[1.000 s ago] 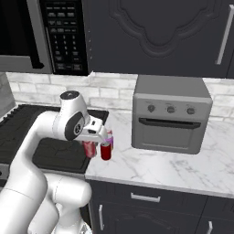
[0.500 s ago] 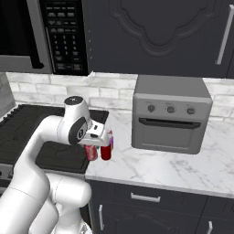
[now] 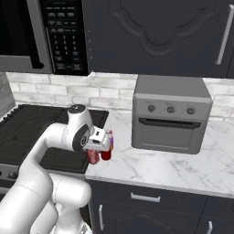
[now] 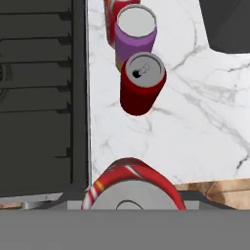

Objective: Four empty soda cans are scattered around the kitchen. Gather all the cans and cluster them next to the stove for recycling.

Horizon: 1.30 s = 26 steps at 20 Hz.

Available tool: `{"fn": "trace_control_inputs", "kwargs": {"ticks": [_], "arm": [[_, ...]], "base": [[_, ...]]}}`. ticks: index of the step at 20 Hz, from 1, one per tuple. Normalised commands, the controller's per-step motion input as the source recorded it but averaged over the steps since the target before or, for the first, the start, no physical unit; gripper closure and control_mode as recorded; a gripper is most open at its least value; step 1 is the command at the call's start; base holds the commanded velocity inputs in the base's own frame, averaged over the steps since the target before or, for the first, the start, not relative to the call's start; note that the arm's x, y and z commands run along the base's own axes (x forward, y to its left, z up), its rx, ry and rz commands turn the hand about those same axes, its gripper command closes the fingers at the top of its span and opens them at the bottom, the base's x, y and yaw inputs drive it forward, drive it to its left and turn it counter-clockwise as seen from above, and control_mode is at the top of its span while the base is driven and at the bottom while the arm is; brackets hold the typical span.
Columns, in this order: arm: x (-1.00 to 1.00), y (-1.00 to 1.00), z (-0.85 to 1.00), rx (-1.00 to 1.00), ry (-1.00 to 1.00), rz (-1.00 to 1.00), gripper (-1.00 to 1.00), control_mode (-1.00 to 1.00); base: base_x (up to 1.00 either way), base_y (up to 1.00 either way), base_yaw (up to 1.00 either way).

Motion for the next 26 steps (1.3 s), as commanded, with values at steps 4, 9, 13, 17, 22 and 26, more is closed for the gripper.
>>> {"fn": "trace_control_inputs", "kwargs": {"ticks": [4, 9, 13, 17, 22, 26], "arm": [[0.19, -0.01, -0.31, 0.00, 0.00, 0.00, 1.00, -1.00], [0.19, -0.08, -0.25, 0.00, 0.00, 0.00, 1.00, -1.00], [0.19, -0.12, -0.18, 0.00, 0.00, 0.00, 1.00, -1.00], [0.16, -0.08, -0.15, 0.00, 0.00, 0.00, 1.00, -1.00], [0.03, -0.03, -0.07, 0.00, 0.00, 0.00, 1.00, -1.00], [0.04, 0.00, -0.12, 0.00, 0.00, 0.00, 1.00, -1.00]], "base": [[0.00, 0.00, 0.00], [0.00, 0.00, 0.00], [0.00, 0.00, 0.00], [0.00, 0.00, 0.00], [0.00, 0.00, 0.00], [0.00, 0.00, 0.00]]}}
